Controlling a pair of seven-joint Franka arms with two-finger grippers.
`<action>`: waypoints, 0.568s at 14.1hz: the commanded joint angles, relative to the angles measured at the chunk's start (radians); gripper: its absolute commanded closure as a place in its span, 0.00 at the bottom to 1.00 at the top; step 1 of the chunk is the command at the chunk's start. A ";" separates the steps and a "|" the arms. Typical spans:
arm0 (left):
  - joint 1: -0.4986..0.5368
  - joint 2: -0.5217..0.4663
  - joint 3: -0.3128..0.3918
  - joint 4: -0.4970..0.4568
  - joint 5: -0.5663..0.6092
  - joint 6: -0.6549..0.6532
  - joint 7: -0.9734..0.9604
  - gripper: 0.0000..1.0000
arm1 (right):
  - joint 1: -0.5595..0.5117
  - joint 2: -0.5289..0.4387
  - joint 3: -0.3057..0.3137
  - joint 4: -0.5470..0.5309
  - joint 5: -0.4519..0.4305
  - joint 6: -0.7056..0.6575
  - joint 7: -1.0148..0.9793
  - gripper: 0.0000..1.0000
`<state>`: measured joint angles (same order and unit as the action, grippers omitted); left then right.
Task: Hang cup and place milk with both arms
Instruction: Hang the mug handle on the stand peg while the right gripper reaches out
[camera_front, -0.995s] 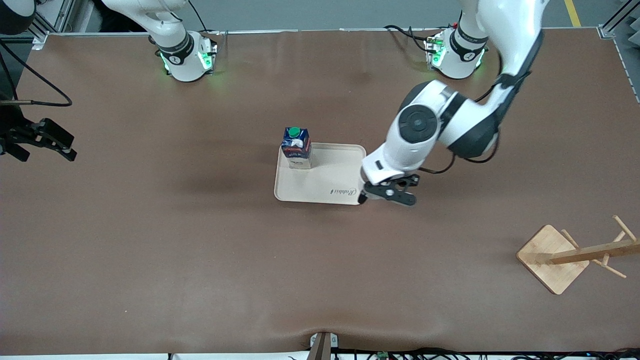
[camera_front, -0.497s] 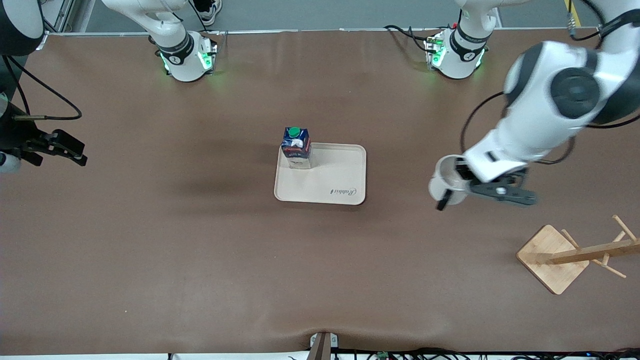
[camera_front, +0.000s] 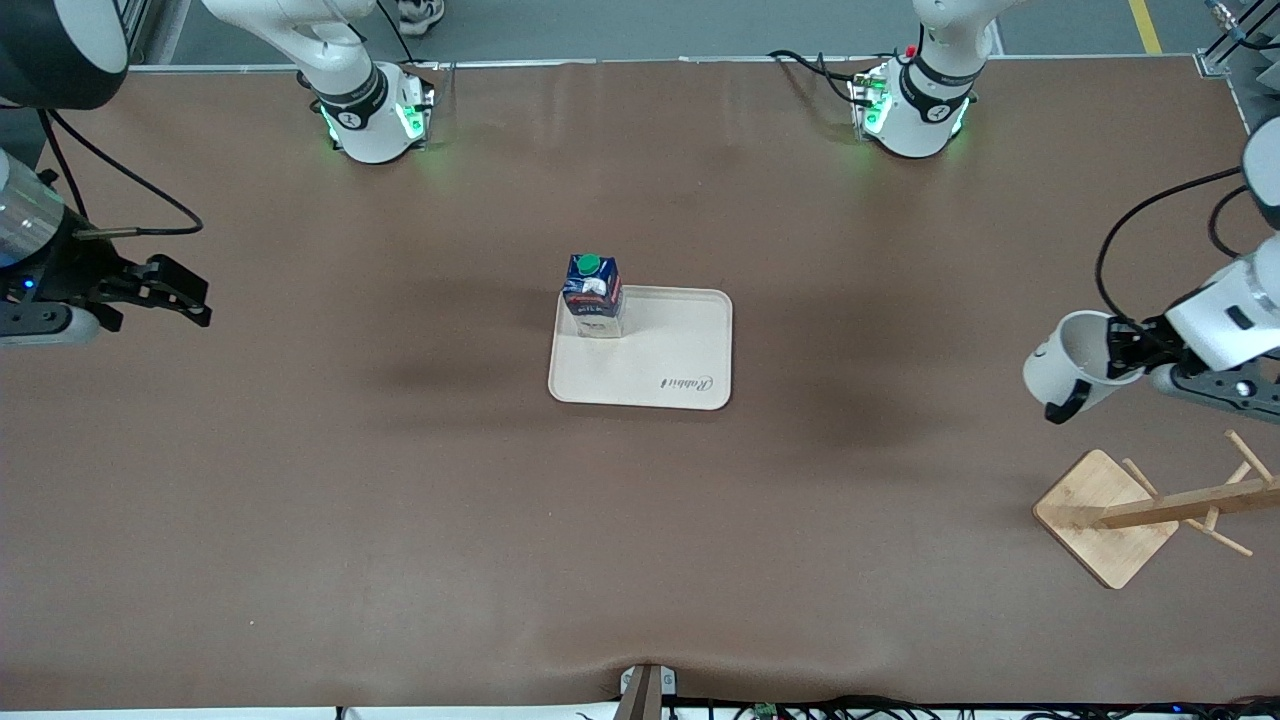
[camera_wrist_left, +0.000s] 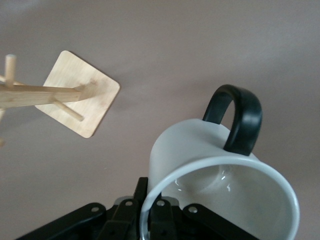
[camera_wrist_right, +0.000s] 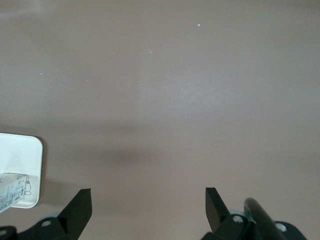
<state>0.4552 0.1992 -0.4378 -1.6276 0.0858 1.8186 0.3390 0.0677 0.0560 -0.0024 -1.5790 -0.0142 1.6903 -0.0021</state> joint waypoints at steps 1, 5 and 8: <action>0.046 0.012 -0.006 0.017 -0.001 0.008 0.108 1.00 | 0.037 0.013 -0.002 0.028 0.002 -0.021 0.001 0.00; 0.106 0.039 -0.004 0.029 -0.001 0.015 0.172 1.00 | 0.038 0.042 -0.005 0.016 -0.003 -0.030 -0.004 0.00; 0.152 0.051 -0.004 0.031 -0.004 0.030 0.192 1.00 | 0.050 0.117 -0.005 0.013 -0.010 -0.046 0.008 0.00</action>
<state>0.5733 0.2383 -0.4346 -1.6184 0.0859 1.8388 0.5022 0.1126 0.1197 -0.0095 -1.5855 -0.0155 1.6587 -0.0023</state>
